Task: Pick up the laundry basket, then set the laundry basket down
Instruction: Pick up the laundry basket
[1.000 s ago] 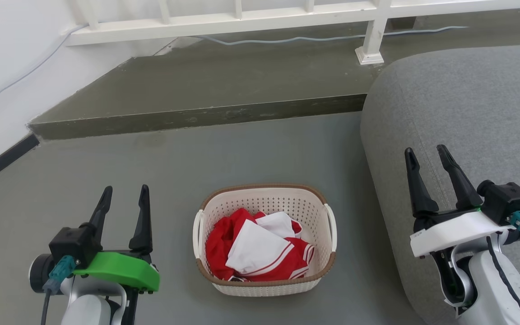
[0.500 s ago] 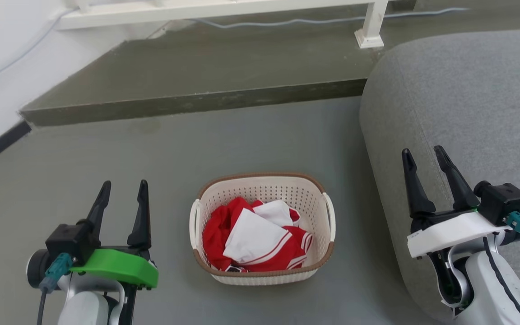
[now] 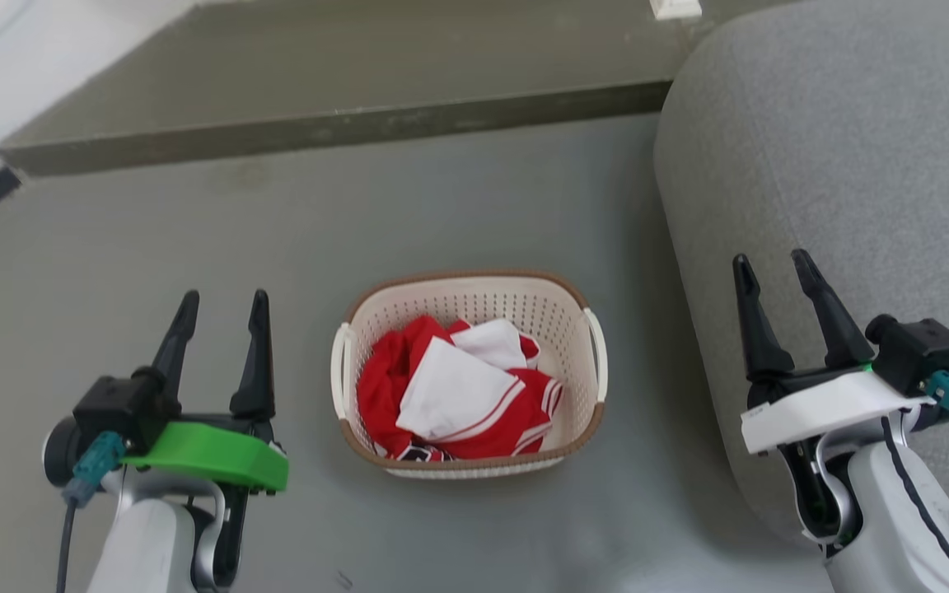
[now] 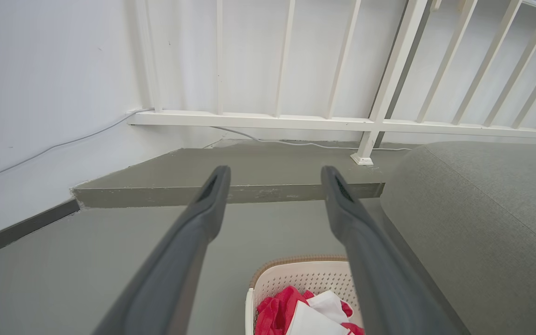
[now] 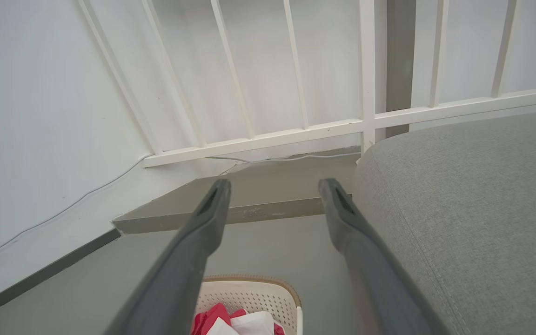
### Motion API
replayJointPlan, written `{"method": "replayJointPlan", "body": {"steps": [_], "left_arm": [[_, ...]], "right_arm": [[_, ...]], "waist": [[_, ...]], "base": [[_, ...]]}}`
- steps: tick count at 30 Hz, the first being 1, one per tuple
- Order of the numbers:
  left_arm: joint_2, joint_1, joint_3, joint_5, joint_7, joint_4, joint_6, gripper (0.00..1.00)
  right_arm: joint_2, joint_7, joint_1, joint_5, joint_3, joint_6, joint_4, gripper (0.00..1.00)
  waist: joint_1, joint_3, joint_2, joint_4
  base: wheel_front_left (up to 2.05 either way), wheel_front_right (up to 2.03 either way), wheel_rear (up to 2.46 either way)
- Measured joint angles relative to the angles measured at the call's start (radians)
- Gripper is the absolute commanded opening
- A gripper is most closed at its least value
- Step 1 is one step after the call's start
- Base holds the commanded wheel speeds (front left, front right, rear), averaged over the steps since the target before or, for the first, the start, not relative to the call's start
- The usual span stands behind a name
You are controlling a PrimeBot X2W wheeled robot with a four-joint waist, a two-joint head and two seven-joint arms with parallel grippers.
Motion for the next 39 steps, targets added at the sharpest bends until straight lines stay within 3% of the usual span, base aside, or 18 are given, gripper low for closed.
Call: {"method": "replayJointPlan", "body": {"steps": [25,39], "left_arm": [[-0.002,-0.179,0.015,0.003,-0.003,-0.015,-0.018,1.00],[0.001,-0.292,0.006,-0.001,-0.005,0.083,-0.027,1.00]], "right_arm": [[0.021,0.000,-0.159,-0.016,-0.001,0.003,-0.012,1.00],[0.027,-0.003,-0.277,-0.021,0.016,0.002,0.095,1.00]], "waist": [[0.0000,0.265,0.0000,-0.016],[0.0001,0.422,0.0000,-0.020]], "base": [[0.00,0.00,0.00],[0.00,0.00,0.00]]}}
